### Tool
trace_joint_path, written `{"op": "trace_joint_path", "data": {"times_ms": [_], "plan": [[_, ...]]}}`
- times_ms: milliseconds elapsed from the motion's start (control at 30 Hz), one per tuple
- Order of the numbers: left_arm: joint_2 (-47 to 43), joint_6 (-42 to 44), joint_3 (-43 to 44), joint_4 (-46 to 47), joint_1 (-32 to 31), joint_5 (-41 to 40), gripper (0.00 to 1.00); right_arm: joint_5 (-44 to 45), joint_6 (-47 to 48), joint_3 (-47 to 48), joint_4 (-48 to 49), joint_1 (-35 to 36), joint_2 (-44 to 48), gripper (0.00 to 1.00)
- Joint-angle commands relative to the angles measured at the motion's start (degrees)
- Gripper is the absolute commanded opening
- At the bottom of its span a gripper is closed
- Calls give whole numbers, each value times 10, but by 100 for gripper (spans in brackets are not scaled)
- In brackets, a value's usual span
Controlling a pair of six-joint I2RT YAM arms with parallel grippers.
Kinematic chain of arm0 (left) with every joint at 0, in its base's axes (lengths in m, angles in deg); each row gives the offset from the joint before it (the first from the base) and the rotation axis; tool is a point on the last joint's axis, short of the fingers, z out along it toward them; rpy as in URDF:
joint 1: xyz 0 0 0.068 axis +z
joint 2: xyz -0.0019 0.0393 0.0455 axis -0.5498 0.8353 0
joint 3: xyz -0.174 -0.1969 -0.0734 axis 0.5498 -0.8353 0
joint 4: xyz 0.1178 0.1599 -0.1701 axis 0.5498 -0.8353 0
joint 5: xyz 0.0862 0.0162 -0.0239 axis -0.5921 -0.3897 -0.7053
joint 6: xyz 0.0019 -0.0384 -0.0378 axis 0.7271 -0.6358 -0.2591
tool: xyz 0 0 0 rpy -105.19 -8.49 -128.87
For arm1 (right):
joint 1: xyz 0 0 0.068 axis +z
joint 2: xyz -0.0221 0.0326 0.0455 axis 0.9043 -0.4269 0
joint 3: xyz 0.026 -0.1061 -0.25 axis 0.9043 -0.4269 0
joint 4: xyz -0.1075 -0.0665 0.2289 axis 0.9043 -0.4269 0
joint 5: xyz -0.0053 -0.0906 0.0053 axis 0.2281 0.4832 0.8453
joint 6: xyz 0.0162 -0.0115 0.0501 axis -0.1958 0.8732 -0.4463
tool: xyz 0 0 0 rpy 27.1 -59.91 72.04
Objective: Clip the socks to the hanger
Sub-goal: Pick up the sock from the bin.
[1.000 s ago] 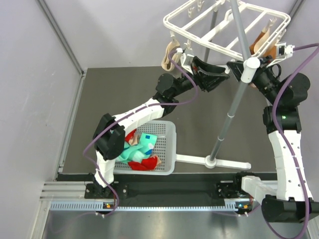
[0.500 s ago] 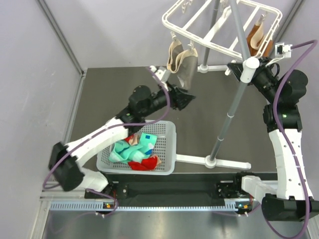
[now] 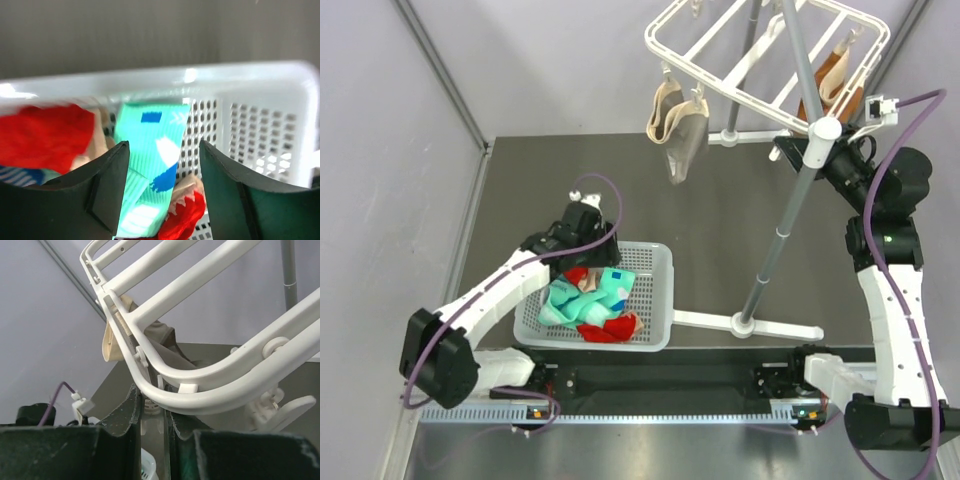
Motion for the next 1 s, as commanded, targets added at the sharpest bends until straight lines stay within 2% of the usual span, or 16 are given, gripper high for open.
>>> {"op": "trace_joint_path", "data": {"times_ms": [0,100,300,433,600,733,967], "plan": [[25,-20,-24,25,-3,75,63,-9,4,-5,20,6,10,0],[73,-42,-33,47,-8,99,56,-11,2,-6,19,6,11,0],[110,-79,-81,122,-35,44,56,-12,3,-13,15,6,13,0],[136,-104,-84,133,-45,-6,52,-16,3,-15,16,6,13,0],[159,-108,-94,137,-48,-48,40,-16,2,-17,17,6,15,0],[159,-112,-108,144,-48,-46,21,-17,2,-18,16,6,15,0],[148,-102,-108,145,-51,-43,5,-18,-2,-22,22,6,13,0]]}}
